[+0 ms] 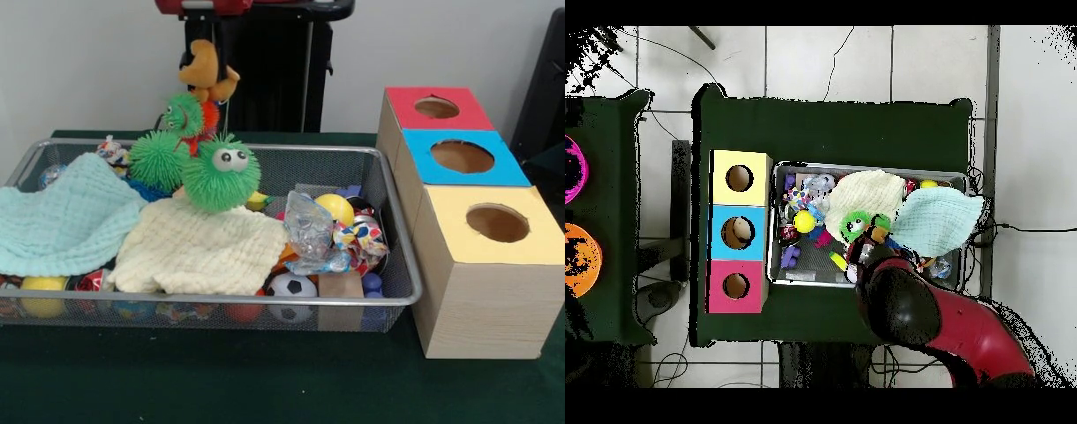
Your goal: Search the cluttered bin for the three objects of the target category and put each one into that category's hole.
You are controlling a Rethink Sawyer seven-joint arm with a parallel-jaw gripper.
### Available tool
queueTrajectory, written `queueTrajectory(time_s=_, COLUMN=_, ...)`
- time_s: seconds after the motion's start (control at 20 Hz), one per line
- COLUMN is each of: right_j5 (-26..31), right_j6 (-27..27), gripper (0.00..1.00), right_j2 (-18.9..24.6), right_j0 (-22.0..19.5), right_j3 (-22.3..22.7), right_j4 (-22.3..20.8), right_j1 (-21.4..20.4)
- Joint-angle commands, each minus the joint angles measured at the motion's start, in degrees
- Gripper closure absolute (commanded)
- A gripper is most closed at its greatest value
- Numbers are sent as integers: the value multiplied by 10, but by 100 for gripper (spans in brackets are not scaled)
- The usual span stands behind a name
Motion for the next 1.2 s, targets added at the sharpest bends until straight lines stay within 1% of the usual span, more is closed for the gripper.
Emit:
queueTrajectory(time_s=0.05, right_j5=-34, right_j6=-7, gripper=100, right_j2=69, right_j0=-22, right_j3=-6, right_j4=-52, right_j1=47)
queueTrajectory(time_s=0.15, right_j5=-24, right_j6=-5, gripper=100, right_j2=68, right_j0=-19, right_j3=-14, right_j4=-57, right_j1=51)
queueTrajectory(time_s=0.35, right_j5=-40, right_j6=8, gripper=100, right_j2=64, right_j0=-16, right_j3=-17, right_j4=-75, right_j1=67)
queueTrajectory(time_s=0.5, right_j5=-41, right_j6=12, gripper=100, right_j2=60, right_j0=-15, right_j3=-21, right_j4=-86, right_j1=78)
queueTrajectory(time_s=0.6, right_j5=-51, right_j6=18, gripper=100, right_j2=58, right_j0=-13, right_j3=-24, right_j4=-94, right_j1=93)
queueTrajectory(time_s=0.65, right_j5=-58, right_j6=23, gripper=100, right_j2=52, right_j0=-7, right_j3=-26, right_j4=-99, right_j1=99)
queueTrajectory(time_s=0.75, right_j5=-75, right_j6=36, gripper=100, right_j2=27, right_j0=16, right_j3=-35, right_j4=-114, right_j1=116)
queueTrajectory(time_s=0.95, right_j5=-141, right_j6=59, gripper=100, right_j2=-12, right_j0=57, right_j3=-57, right_j4=-134, right_j1=176)
queueTrajectory(time_s=1.05, right_j5=-152, right_j6=64, gripper=100, right_j2=-23, right_j0=74, right_j3=-63, right_j4=-136, right_j1=182)
queueTrajectory(time_s=1.1, right_j5=-197, right_j6=74, gripper=0, right_j2=-18, right_j0=72, right_j3=-56, right_j4=-137, right_j1=186)
queueTrajectory(time_s=1.2, right_j5=-226, right_j6=80, gripper=0, right_j2=-15, right_j0=70, right_j3=-50, right_j4=-141, right_j1=185)
